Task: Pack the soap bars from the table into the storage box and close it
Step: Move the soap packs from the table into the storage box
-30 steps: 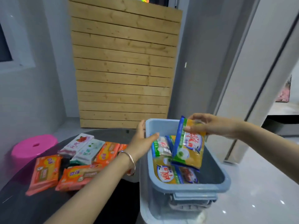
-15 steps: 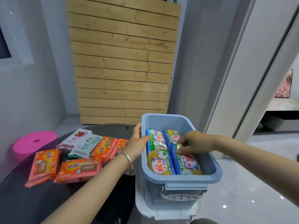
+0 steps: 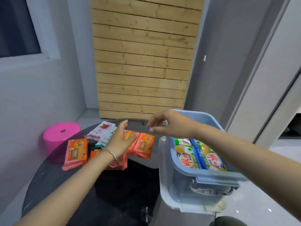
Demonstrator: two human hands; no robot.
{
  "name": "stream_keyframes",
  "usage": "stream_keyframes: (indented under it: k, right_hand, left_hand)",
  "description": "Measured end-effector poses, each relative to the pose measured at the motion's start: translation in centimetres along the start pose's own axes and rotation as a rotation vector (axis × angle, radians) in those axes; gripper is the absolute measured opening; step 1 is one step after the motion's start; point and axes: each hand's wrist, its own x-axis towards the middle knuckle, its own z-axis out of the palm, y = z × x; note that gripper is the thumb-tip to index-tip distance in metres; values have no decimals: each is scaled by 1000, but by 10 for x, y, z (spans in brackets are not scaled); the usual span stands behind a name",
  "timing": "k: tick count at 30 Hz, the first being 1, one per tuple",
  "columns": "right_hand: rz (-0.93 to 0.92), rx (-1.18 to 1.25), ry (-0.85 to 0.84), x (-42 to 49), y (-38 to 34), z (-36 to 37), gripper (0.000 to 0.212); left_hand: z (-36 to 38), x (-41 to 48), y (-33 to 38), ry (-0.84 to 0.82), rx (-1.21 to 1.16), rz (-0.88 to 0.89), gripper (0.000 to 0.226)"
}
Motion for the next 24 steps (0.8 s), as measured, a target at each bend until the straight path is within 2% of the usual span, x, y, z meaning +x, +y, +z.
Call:
stream_keyframes:
  k: [4,9,11,13,19,22,24]
  right_hand:
    - [-13,7,-175,42,-27,54,36]
    - [111,-63,-391,81,-36,120,63]
    - [157,-104,-428,91,-37,141,64]
    - [176,-138,-420,97,-39,159,54]
    - [184,-372,-314,99,-42,182,66]
    - [204,-371,-256,94,-41,188,62]
    - [210,-289,-195,88,-41,189,66]
  left_hand:
    - [-53,-2,-51,122,269,-17,61]
    - [-101,4,-128,228,407,-321,80]
    - [-111,17,-170,213,430,-412,88]
    - [-113,14,-175,187,443,-448,81]
    - [-108,0,-152,169,378,-420,52]
    - [-105,-4,-142,136,360,-395,41]
    - [-105,-10,-138,118,314,-365,43]
